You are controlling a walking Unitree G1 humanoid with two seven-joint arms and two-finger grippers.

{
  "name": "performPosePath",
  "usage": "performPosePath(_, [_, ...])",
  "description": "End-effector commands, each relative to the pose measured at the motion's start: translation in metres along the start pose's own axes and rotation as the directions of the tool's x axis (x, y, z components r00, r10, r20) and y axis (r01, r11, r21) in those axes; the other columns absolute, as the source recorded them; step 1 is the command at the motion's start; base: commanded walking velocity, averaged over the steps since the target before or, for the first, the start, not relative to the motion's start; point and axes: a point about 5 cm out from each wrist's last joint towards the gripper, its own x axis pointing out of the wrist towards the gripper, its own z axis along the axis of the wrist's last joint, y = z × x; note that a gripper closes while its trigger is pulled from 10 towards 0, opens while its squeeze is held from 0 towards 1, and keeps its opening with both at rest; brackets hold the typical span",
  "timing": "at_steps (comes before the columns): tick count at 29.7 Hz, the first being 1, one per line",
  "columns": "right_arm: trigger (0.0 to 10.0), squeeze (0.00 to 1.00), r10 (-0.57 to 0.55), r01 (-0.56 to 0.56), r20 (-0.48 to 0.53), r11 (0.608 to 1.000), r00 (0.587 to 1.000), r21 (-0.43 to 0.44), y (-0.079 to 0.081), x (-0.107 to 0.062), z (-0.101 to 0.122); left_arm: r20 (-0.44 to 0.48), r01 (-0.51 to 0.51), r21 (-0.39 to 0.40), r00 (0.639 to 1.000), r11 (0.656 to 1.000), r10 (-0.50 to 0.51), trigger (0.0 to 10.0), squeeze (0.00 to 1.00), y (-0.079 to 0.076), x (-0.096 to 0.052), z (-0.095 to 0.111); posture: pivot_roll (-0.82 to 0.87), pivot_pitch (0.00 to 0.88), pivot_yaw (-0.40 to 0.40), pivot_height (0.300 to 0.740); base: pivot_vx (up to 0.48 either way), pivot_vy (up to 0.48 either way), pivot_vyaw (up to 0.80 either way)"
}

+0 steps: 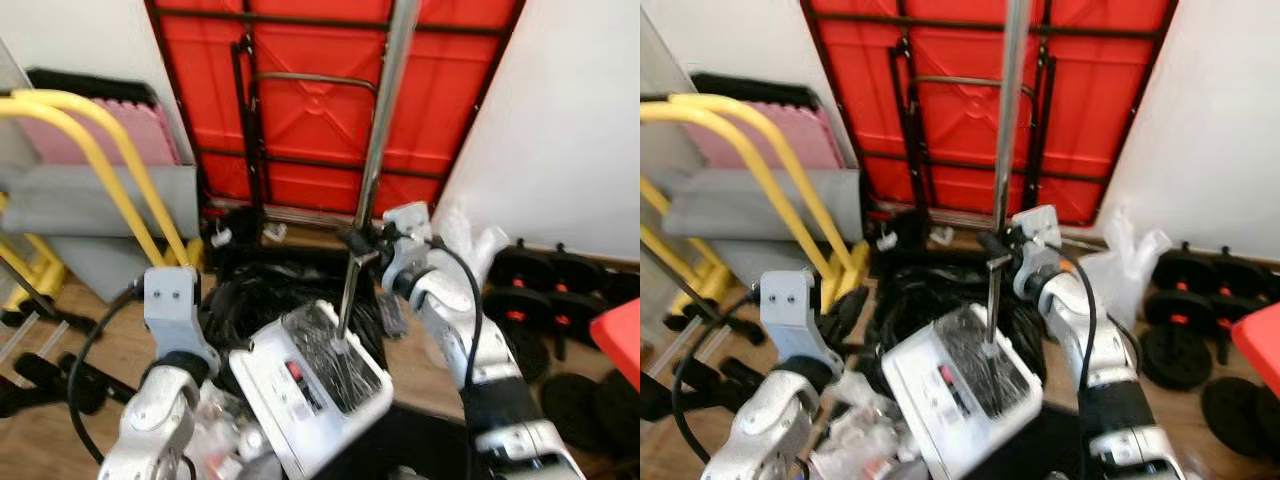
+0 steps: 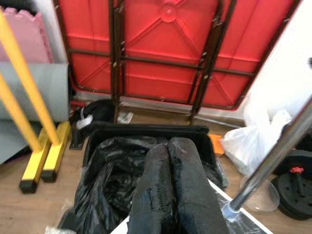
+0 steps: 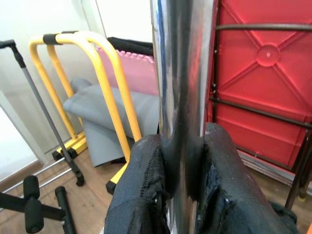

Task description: Sweep floor

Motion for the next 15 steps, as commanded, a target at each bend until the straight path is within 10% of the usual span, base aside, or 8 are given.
performPosePath(1, [10.0,0.00,0.004,-0.005,0.032,1.000,0.999,0.013,0.0040,-0.0022,0.0077,-0.011,0.036,-0.005,0.999,0.999,-0.036,10.0,0.00,-0.0015,0.0009,-0.0030,-0.01,0.050,0.021,0.740,0.000,-0.461,0.00])
performPosePath(15, [10.0,0.00,-0.048,0.048,-0.009,0.999,0.999,-0.001,0.0079,-0.0113,-0.0003,-0.007,0.029,-0.001,1.000,1.000,-0.029,10.0,0.00,0.0003,0.0033,-0.0044,-0.01,0.046,0.021,0.740,0.000,-0.395,0.00])
